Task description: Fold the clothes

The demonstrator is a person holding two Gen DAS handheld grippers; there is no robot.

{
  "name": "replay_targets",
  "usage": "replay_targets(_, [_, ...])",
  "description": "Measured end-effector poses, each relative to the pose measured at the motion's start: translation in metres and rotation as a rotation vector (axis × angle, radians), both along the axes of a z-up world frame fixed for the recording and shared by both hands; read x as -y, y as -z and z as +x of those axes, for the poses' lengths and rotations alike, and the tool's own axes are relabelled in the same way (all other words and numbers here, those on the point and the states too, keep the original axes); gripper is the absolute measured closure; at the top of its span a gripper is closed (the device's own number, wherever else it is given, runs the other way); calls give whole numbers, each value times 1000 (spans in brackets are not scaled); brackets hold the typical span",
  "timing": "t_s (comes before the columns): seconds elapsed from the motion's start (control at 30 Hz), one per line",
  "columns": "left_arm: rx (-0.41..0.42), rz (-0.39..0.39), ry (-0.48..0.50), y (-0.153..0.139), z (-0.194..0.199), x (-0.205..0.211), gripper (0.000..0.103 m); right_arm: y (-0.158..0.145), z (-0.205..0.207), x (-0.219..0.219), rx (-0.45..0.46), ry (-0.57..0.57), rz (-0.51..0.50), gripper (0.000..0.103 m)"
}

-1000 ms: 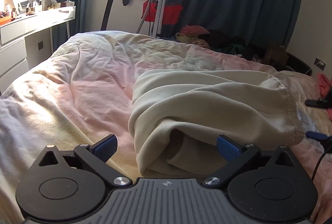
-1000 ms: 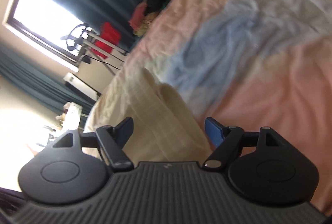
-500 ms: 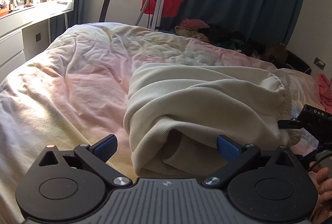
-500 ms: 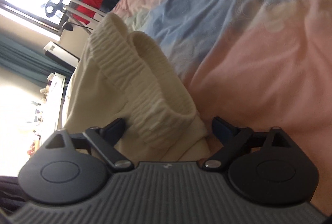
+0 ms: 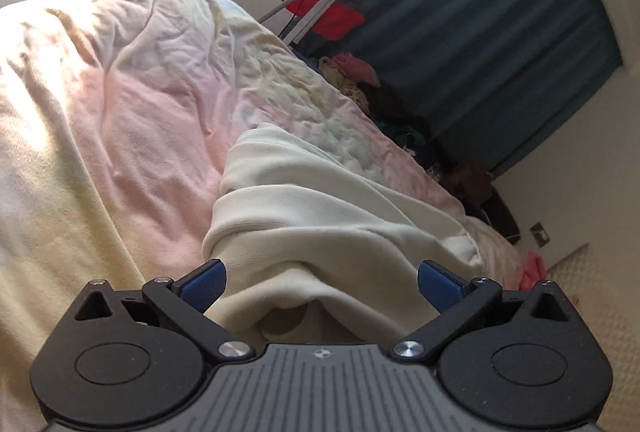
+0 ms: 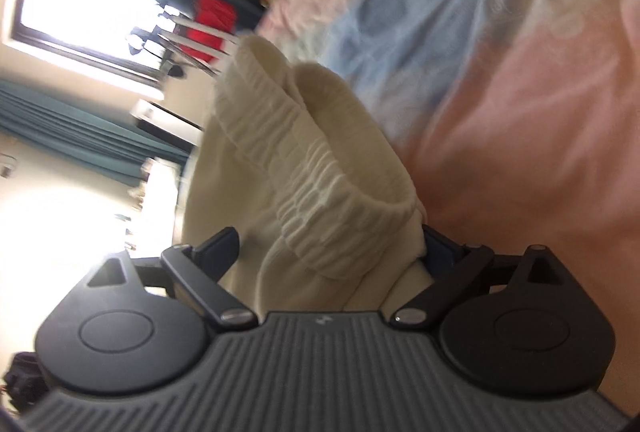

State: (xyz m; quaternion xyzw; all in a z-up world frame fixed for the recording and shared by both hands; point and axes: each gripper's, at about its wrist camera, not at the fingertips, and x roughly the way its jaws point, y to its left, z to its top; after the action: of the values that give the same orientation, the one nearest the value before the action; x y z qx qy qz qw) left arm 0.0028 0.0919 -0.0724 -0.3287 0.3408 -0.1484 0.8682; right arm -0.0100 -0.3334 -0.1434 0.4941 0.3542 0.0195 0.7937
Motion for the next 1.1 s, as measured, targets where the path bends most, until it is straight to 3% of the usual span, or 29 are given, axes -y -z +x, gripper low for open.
replay_targets(0.17, [-106, -101, -32, 22, 35, -11, 0, 7, 7, -6, -59, -26, -45, 7])
replay_targets(0.33, [-172, -110, -51, 40, 58, -12, 0, 0, 5, -12, -37, -49, -81, 8])
replay_targets(0.47, [-156, -79, -30, 42, 61, -7, 3, -5, 6, -19, -39, -71, -162, 28])
replay_targets(0.53, [-140, -58, -33, 41, 59, -6, 12, -10, 3, -21, -28, -70, -186, 38])
replay_targets(0.6, [-134, -48, -42, 40, 55, -7, 19, -15, -1, -22, -2, -64, -192, 57])
replay_targets(0.7, [-119, -28, -42, 36, 48, -7, 37, -28, -8, -25, 53, -57, -192, 68])
replay_targets(0.83, [-75, -50, -21, 22, 39, -6, 63, -52, -14, -29, 104, -55, -187, 73])
replay_targets(0.97, [-36, -122, 17, -9, 31, 1, 69, -87, -25, -20, 161, -38, -181, 75])
replay_targets(1.1, [-25, -135, 75, -45, 38, 34, 71, -121, -33, 9, 197, -1, -190, 76])
